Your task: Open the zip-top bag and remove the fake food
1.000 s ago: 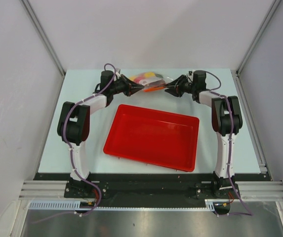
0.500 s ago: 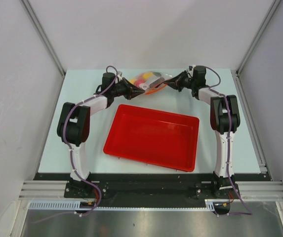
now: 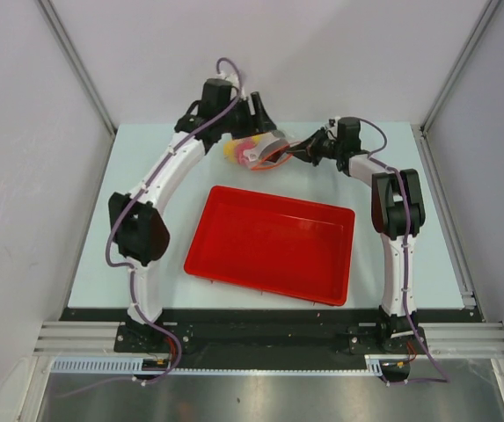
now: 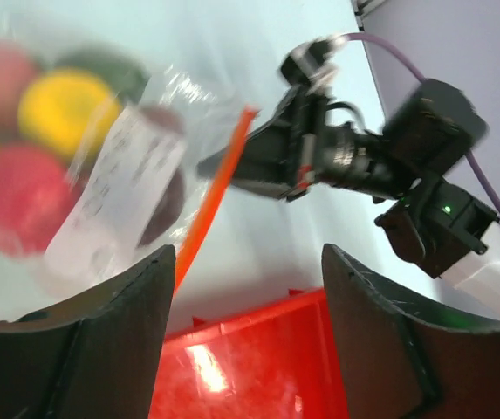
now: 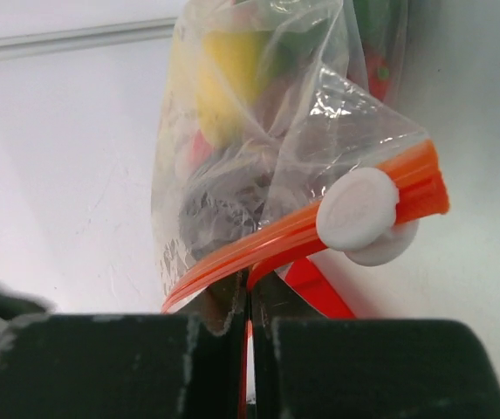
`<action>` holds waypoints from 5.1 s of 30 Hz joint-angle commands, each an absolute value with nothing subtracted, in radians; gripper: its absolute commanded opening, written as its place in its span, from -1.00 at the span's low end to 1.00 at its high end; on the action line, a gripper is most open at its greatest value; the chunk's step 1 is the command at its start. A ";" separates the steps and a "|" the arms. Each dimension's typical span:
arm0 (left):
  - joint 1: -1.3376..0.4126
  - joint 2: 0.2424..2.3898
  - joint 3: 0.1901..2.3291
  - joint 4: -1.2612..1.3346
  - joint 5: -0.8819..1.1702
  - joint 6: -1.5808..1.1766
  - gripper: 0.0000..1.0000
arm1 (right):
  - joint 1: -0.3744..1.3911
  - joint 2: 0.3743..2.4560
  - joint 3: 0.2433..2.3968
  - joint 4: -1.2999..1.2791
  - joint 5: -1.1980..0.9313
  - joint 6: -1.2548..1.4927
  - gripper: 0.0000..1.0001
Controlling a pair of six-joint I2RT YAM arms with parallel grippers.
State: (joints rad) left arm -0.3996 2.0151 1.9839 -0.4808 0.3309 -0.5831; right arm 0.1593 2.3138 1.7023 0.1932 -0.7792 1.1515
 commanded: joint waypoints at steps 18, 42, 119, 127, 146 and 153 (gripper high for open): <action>-0.577 2.261 2.276 -0.511 -0.179 -0.094 0.48 | 0.152 2.238 1.818 0.075 -0.853 1.106 -1.00; -0.571 2.217 2.253 -0.491 -0.043 -0.330 -1.00 | 0.121 2.132 1.792 -0.537 -0.620 0.582 -0.62; -0.483 2.232 2.080 -0.382 0.308 -0.702 -1.00 | 0.172 2.069 1.925 -0.486 -0.535 0.615 -0.81; -0.471 2.217 2.075 -0.371 0.301 -0.696 -1.00 | 0.152 1.874 1.844 -0.670 -0.473 0.517 -0.78; -0.456 2.206 2.079 -0.344 0.344 -0.689 -1.00 | 0.612 1.428 1.164 -0.709 -0.324 0.500 -0.56; -0.453 2.207 2.080 -0.328 0.357 -0.707 -1.00 | 0.745 1.508 1.105 -0.618 -0.291 0.592 -0.20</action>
